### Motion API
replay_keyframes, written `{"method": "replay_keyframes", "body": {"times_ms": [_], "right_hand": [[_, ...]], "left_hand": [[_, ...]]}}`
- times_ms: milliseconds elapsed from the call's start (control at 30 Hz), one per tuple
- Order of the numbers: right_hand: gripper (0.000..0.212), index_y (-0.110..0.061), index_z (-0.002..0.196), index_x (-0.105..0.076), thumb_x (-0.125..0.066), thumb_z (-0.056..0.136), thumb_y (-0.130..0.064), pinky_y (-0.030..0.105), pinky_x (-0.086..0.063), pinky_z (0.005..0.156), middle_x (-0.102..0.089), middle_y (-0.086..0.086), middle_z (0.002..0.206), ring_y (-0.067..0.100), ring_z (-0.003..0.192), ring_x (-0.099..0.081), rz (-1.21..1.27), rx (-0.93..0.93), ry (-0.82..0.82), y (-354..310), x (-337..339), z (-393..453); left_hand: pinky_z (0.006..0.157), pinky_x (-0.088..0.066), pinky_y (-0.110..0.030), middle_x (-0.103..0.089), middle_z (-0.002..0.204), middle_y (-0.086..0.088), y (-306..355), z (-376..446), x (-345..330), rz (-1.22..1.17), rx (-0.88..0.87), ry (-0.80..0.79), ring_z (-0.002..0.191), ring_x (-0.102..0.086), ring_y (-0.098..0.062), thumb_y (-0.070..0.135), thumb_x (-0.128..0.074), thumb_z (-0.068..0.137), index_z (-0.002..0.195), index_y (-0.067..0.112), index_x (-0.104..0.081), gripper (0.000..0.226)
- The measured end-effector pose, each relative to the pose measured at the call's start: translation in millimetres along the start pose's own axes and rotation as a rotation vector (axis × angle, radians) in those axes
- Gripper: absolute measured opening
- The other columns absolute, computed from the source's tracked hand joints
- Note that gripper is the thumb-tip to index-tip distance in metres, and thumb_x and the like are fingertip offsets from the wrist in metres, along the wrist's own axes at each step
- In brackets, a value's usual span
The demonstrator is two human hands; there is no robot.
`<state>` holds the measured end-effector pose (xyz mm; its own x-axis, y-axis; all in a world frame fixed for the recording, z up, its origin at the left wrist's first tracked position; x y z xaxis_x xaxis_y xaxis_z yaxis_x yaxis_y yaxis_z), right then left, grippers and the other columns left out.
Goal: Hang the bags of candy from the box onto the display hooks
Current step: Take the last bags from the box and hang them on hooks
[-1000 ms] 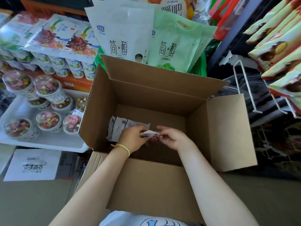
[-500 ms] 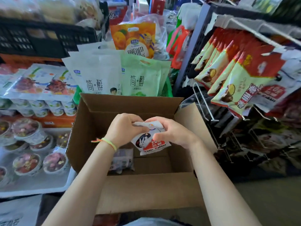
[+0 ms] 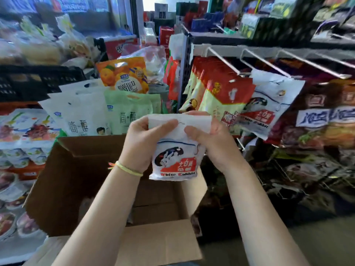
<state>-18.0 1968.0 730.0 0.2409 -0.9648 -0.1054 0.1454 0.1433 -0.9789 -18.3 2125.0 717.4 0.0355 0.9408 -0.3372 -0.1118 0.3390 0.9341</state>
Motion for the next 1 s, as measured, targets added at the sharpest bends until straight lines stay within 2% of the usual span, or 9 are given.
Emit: {"method": "replay_keyframes", "body": {"times_ms": [133,267,400,467,567,767,867,1000], "right_hand": [[0.017,-0.020,0.096,-0.071,-0.069,0.088,-0.005,0.029,-0.057,0.069,-0.076,-0.002,0.086,0.016,0.080,-0.072,0.019,0.089,0.085,-24.1,56.9,-4.0],[0.009,-0.019,0.090,-0.074,-0.076,0.081,-0.017,0.036,-0.057,0.071,-0.076,0.008,0.089,0.024,0.082,-0.073,0.083,0.091,0.095,-31.8,104.0,-10.7],[0.006,-0.022,0.087,-0.077,-0.072,0.089,-0.020,0.041,-0.057,0.078,-0.076,0.009,0.092,0.027,0.088,-0.073,0.082,0.042,0.098,-30.1,146.1,-16.1],[0.008,-0.020,0.091,-0.078,-0.071,0.092,-0.023,0.045,-0.058,0.083,-0.077,0.011,0.096,0.030,0.091,-0.074,0.084,-0.002,0.115,-29.8,164.5,-18.6],[0.015,-0.014,0.101,-0.077,-0.071,0.090,-0.023,0.048,-0.060,0.087,-0.077,0.013,0.098,0.031,0.093,-0.075,0.071,-0.047,0.131,-33.8,188.2,-20.2],[0.024,-0.008,0.109,-0.075,-0.072,0.091,-0.023,0.047,-0.058,0.089,-0.077,0.015,0.102,0.033,0.095,-0.074,0.042,-0.037,0.092,-45.4,226.4,-17.1],[0.025,-0.007,0.111,-0.074,-0.071,0.092,-0.022,0.049,-0.057,0.093,-0.076,0.015,0.105,0.033,0.099,-0.073,0.020,0.005,0.067,-57.1,240.8,-9.2],[0.019,-0.007,0.104,-0.075,-0.074,0.090,-0.020,0.044,-0.060,0.086,-0.077,0.012,0.098,0.029,0.093,-0.075,-0.029,0.073,0.143,-71.9,256.6,7.7]], "left_hand": [[0.067,-0.061,-0.040,-0.073,0.088,-0.021,-5.3,4.9,-63.1,-0.020,-0.058,-0.021,0.075,-0.071,-0.032,0.011,-0.073,0.079,0.093,-0.001,-0.067,0.019],[0.063,-0.060,-0.034,-0.074,0.084,-0.014,-12.7,6.6,-116.3,-0.008,-0.087,-0.038,0.073,-0.072,-0.027,0.010,-0.072,0.083,0.083,0.009,-0.072,0.001],[0.071,-0.062,-0.041,-0.075,0.090,-0.019,-30.3,7.6,-156.3,0.000,-0.057,-0.007,0.080,-0.073,-0.032,0.006,-0.070,0.088,0.089,0.006,-0.072,0.002],[0.075,-0.061,-0.045,-0.075,0.092,-0.020,-37.0,9.4,-172.7,0.027,-0.074,0.016,0.082,-0.073,-0.035,0.008,-0.072,0.088,0.091,0.006,-0.071,0.003],[0.071,-0.060,-0.044,-0.075,0.086,-0.015,-39.9,11.4,-197.1,0.118,-0.151,0.035,0.078,-0.073,-0.030,0.008,-0.072,0.089,0.085,0.014,-0.073,0.007],[0.075,-0.058,-0.049,-0.074,0.092,-0.020,-45.1,22.8,-232.4,0.199,-0.236,0.044,0.082,-0.071,-0.034,0.013,-0.075,0.088,0.092,0.009,-0.073,0.005],[0.075,-0.059,-0.044,-0.075,0.090,-0.016,-42.9,32.6,-249.0,0.183,-0.256,0.066,0.082,-0.071,-0.029,0.008,-0.073,0.089,0.091,0.009,-0.072,0.003],[0.071,-0.059,-0.040,-0.074,0.083,-0.007,-37.9,50.0,-260.9,0.191,-0.297,0.136,0.078,-0.071,-0.024,0.007,-0.074,0.088,0.084,0.016,-0.071,0.011]]}}
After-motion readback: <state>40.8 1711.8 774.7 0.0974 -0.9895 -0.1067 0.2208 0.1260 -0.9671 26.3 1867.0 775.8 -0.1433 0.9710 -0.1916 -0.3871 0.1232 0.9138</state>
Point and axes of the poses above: each hand's wrist, its own z-axis towards the middle knuckle, its own x-axis out of the back of the hand, y = z × x, the point moved 9 cm from there along z, towards the middle knuckle
